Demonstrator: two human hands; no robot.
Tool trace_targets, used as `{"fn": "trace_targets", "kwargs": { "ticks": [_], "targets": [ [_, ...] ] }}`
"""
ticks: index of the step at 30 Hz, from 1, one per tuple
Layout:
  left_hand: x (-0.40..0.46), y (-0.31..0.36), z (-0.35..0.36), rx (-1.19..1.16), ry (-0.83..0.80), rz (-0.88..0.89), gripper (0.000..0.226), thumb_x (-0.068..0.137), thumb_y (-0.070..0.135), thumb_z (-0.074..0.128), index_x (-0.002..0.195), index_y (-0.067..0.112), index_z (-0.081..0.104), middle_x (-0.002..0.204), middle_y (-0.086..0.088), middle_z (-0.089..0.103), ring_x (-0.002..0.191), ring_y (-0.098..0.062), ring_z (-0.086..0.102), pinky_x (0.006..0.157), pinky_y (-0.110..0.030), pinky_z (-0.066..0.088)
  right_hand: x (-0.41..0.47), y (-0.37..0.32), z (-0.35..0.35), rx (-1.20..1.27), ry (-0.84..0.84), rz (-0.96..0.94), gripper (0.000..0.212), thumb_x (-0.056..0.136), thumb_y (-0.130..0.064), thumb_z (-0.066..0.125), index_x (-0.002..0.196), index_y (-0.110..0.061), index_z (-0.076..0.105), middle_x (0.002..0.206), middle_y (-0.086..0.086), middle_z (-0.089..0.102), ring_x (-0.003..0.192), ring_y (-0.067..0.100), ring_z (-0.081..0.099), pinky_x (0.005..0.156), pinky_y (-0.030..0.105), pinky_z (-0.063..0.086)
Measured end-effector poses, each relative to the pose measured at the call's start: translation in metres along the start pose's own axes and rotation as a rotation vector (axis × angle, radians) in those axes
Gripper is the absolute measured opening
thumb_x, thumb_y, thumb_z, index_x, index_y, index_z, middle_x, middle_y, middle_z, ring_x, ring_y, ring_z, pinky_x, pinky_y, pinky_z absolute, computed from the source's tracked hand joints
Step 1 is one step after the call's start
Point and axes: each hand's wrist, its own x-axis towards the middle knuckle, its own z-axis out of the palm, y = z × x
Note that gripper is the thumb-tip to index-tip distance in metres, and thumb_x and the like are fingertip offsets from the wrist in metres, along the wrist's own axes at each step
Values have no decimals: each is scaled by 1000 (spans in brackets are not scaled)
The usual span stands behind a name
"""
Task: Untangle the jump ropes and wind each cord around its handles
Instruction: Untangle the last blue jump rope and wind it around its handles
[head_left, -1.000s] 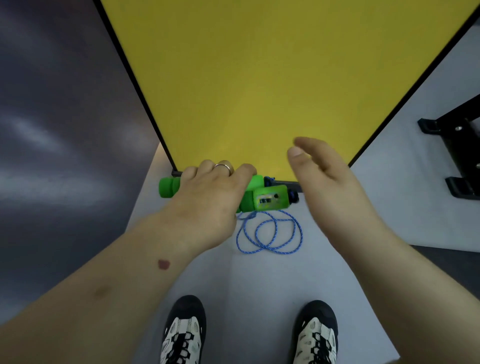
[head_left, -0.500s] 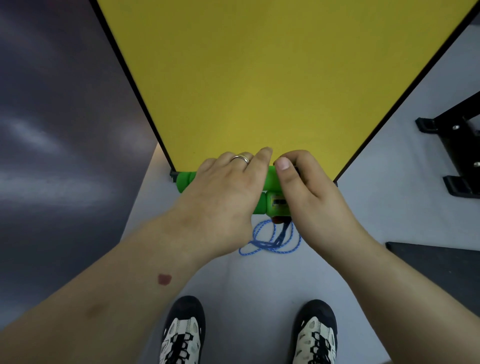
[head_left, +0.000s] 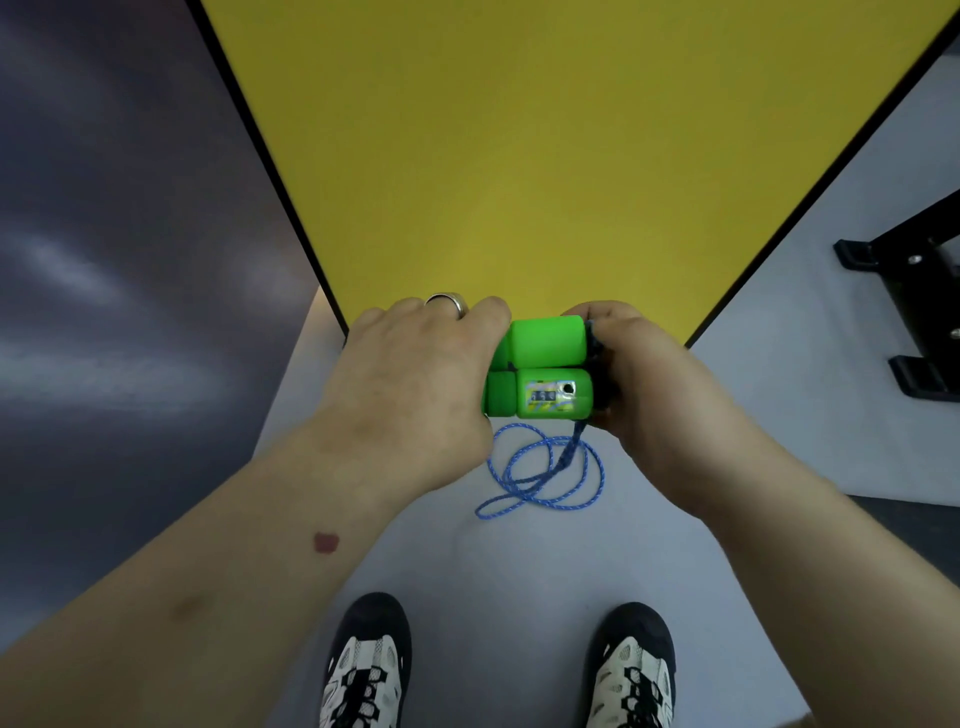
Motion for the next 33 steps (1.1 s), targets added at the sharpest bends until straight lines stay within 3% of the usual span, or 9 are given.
{"fn": "trace_targets", "kwargs": {
  "ticks": [2,5,10,12,14,17,20,26,33],
  "targets": [
    [1,-5,0,23,7,-19,41,65,19,58,97,29,35,81,5,38,75,-25,42,65,-35,27,4,0,-13,18,-101,73,33,81,-9,45,109,-14,63,97,7,66,92,25,62,83,34,43],
    [2,-10,-2,22,-42,-50,43,65,20,56,103,31,40,82,4,41,82,-28,51,66,-35,30,3,3,-29,-342,-225,77,35,77,-1,60,105,-17,70,97,0,76,96,13,67,84,26,43],
    [2,-11,-10,-41,-129,-72,37,63,21,54,91,33,33,83,3,46,79,-30,53,63,-35,34,8,17,-33,-625,-9,-49,15,97,-30,55,92,-33,69,85,10,69,64,12,48,59,29,37],
    [1,-10,-14,-69,-149,-78,35,64,21,54,89,33,33,82,3,45,77,-30,51,61,-35,34,7,17,-25,-584,70,-130,25,101,-27,48,89,-34,68,64,2,59,52,11,37,46,23,30],
    [1,-8,-17,-72,-140,-88,34,63,21,54,89,33,35,80,4,44,74,-30,50,59,-35,33,4,18,-15,-575,69,-142,28,99,-15,47,88,-32,67,66,3,60,50,11,36,41,20,29],
    [1,-9,-16,-45,-115,-128,32,62,23,53,87,32,36,77,4,43,71,-29,48,58,-33,31,-4,25,2,-690,-33,-117,18,103,-23,45,96,-23,62,74,-2,62,53,1,49,48,13,36],
    [2,-14,-8,-4,-90,-159,30,62,25,53,87,31,37,75,4,42,70,-28,47,60,-33,30,-12,33,12,-928,-118,-118,28,105,-40,36,97,-20,53,79,-1,58,74,19,55,73,34,48],
    [2,-20,5,30,-143,-192,29,67,20,56,86,30,36,76,4,41,73,-28,48,62,-33,28,-33,5,17,-1444,-70,-215,32,103,-49,34,81,-25,33,75,-4,41,77,26,46,64,35,37],
    [1,-16,-6,8,-235,-146,29,71,18,56,87,32,37,81,4,45,68,-24,44,54,-32,26,-8,-51,-13,-1206,-249,-280,24,90,-46,67,84,-23,64,71,-2,58,62,13,50,58,33,41]
  ]
}}
